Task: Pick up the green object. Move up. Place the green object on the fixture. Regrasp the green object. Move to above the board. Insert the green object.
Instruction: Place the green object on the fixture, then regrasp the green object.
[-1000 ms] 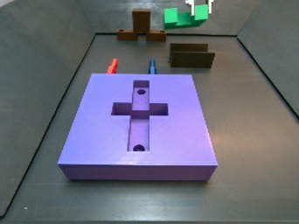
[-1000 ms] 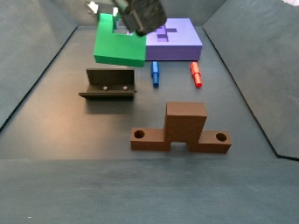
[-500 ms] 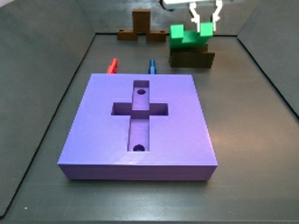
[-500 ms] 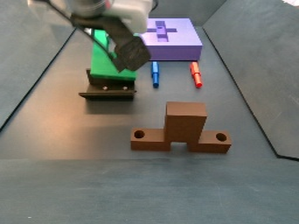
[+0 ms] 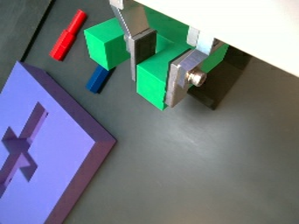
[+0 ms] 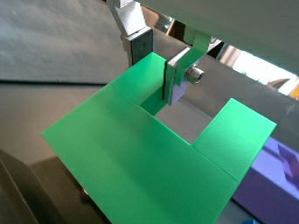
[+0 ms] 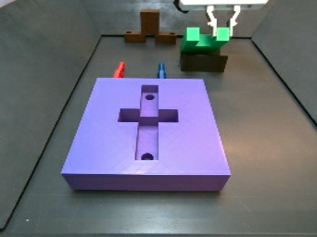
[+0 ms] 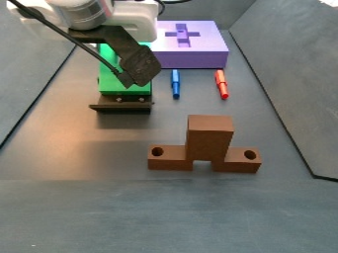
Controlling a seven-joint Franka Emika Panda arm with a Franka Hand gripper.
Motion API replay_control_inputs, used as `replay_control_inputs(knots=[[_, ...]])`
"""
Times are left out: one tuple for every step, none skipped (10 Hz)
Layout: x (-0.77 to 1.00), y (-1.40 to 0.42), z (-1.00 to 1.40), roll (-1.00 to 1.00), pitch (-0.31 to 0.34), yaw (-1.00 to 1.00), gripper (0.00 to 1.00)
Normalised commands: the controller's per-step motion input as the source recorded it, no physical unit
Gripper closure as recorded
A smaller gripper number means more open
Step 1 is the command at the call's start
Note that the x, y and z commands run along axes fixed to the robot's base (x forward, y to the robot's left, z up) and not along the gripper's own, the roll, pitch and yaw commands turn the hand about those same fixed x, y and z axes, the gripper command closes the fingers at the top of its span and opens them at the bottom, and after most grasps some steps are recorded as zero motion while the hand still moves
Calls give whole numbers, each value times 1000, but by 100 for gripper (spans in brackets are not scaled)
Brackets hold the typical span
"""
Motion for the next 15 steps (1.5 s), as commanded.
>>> replay_control_inputs(knots=[[274,94,-46,-254,-343,3,100],[123,89,-169,-51,-249,11,100],[49,11,-157,66,0,0,100],[0,14,-209,163,0,0,100],[0,43,-320,314,60,-57,100],[34,60,-274,234,37,-140,100],[91,60,-169,140,20,-94,100],[0,0,0,-6,0,0,100],[0,0,0,0,0,0,100],[0,0,0,0,0,0,0],[0,-123,426,543,0,0,0],[-83,-17,166,1000,11,100,0],[-100,-46,74,1000,0,103,0],[0,-97,31,1000,0,186,0],[0,-111,20,1000,40,234,0]])
